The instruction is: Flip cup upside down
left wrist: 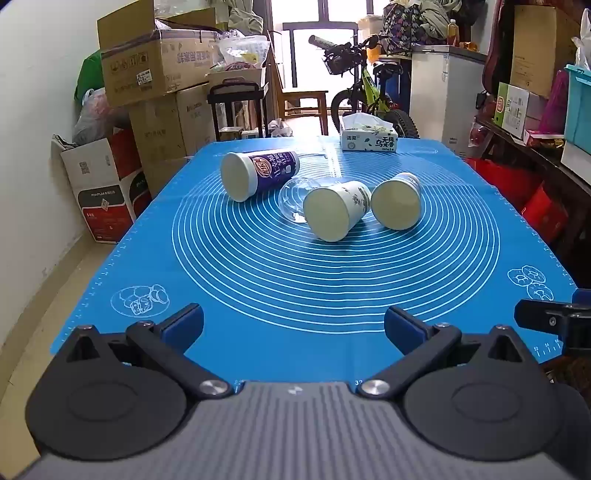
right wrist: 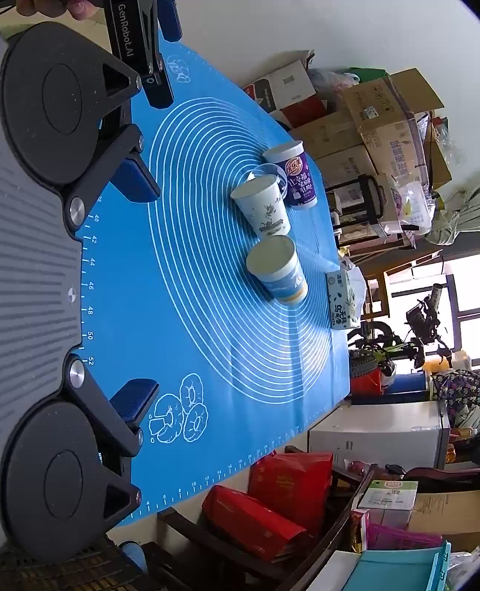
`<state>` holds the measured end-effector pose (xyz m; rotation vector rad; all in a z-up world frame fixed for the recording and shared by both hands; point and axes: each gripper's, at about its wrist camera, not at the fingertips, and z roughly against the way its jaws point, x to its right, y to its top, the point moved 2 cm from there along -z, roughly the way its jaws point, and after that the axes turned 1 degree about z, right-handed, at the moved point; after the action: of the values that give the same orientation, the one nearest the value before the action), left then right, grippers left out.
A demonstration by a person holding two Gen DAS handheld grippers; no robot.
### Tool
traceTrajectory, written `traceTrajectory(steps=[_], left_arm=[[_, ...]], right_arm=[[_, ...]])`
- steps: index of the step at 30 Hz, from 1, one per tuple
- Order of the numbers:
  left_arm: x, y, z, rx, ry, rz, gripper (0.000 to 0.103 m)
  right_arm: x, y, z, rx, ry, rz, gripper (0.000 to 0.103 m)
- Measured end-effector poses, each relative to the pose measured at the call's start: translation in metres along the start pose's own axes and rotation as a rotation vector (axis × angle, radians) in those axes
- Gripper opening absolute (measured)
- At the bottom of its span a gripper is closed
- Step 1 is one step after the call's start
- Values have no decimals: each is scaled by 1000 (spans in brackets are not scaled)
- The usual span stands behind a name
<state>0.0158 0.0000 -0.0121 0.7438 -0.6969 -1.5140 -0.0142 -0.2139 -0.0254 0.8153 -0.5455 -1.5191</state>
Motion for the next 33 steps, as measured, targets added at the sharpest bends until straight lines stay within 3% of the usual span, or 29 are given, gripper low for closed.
traceTrajectory(steps=[33], left_arm=[[1, 0, 1, 6, 20, -6, 102]], right_arm=[[-2, -1, 1, 1, -7, 22, 103]])
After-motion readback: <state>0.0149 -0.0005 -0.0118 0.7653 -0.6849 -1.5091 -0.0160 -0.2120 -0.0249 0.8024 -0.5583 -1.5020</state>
